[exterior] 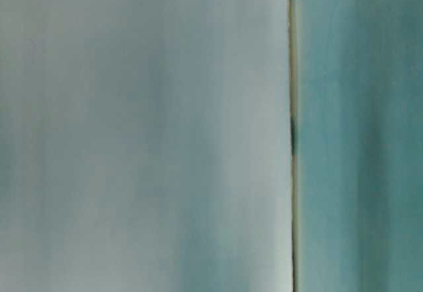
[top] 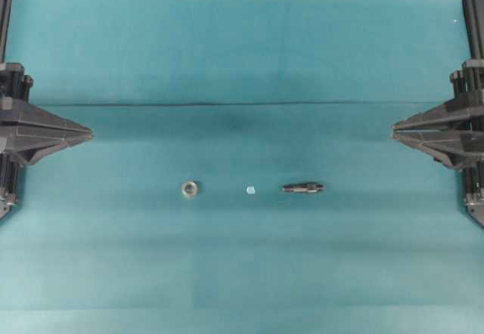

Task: Insert the washer onto the shaft with both hands.
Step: 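Move left gripper toward the silver washer and right gripper toward the shaft, then lower both open grippers over the washer and the threaded shaft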

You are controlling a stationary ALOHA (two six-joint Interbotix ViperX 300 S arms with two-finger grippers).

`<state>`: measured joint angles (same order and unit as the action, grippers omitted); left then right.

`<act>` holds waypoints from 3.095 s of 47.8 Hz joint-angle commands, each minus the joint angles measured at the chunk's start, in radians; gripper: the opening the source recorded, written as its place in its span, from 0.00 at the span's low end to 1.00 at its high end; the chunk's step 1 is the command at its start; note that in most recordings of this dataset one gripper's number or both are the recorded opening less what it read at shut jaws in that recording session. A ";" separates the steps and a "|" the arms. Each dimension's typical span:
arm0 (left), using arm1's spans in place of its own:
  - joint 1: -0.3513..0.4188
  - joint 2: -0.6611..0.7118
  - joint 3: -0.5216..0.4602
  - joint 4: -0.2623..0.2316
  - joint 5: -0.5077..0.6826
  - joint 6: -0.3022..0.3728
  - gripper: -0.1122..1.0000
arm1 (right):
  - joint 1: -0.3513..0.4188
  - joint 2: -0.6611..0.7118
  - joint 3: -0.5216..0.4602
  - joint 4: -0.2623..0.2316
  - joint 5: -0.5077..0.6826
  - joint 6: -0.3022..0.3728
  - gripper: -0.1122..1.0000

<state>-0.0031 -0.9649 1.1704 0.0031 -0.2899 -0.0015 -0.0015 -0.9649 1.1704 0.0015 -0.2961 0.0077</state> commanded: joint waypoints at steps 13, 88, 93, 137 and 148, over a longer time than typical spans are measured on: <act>-0.020 0.270 -0.132 0.008 -0.029 -0.107 0.12 | -0.006 0.051 -0.029 0.055 0.249 0.089 0.01; -0.049 0.946 -0.595 0.015 0.775 -0.132 0.12 | 0.074 0.811 -0.445 0.000 0.804 0.110 0.01; -0.049 0.959 -0.586 0.015 0.773 -0.129 0.12 | 0.074 0.821 -0.446 -0.003 0.798 0.109 0.01; -0.035 1.002 -0.561 0.015 0.706 -0.135 0.94 | 0.064 0.890 -0.446 -0.149 0.782 0.112 0.92; -0.014 1.031 -0.558 0.017 0.690 -0.132 0.94 | 0.063 0.891 -0.431 -0.152 0.747 0.115 0.90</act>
<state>-0.0215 0.0644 0.6182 0.0169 0.4111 -0.1350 0.0614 -0.0706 0.7378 -0.1473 0.4679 0.1258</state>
